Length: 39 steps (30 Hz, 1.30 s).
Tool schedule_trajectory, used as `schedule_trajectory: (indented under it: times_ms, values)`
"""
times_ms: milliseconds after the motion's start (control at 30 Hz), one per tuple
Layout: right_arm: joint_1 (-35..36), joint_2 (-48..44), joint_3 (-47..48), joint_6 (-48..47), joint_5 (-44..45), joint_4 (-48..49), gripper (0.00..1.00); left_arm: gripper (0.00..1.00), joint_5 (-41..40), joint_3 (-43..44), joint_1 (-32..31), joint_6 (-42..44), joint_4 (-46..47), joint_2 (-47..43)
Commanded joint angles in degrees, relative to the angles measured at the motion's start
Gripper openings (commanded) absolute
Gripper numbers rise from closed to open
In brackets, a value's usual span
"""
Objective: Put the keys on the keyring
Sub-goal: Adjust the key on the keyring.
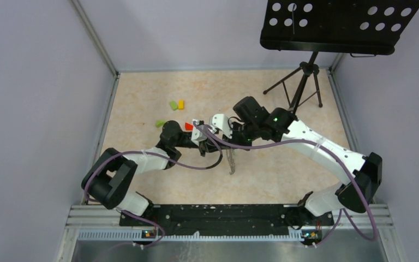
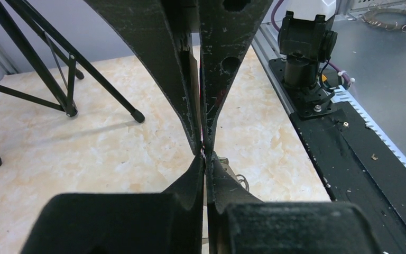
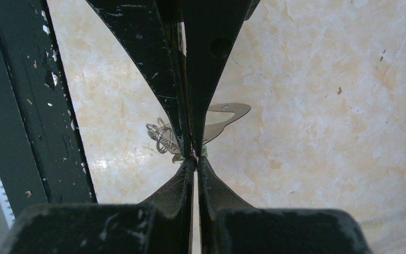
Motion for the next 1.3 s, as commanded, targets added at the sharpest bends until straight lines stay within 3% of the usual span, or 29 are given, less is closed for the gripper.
schedule_trajectory:
  times_ms: [0, 267, 400, 933, 1267]
  values:
    - [0.8, -2.6, -0.8, 1.0, 0.3, 3.9, 0.00, 0.00, -0.2, -0.7, 0.1, -3.8, 5.7, -0.8]
    - [-1.4, -6.3, -4.7, 1.7, -4.2, 9.0, 0.18, 0.00, -1.4, -2.9, 0.3, -18.5, 21.3, -0.1]
    - [-5.1, -8.6, -6.8, 2.4, -9.7, 11.9, 0.25, 0.00, -1.6, -3.8, 0.4, -20.8, 24.5, -0.4]
    - [-8.4, -14.2, -17.4, 3.1, -22.9, 22.3, 0.32, 0.00, -2.4, -4.1, 0.4, -21.3, 24.5, -0.5]
    - [-8.4, -13.6, -18.1, 3.6, -24.2, 25.3, 0.33, 0.00, -2.3, -3.9, 0.4, -21.9, 24.6, -0.5]
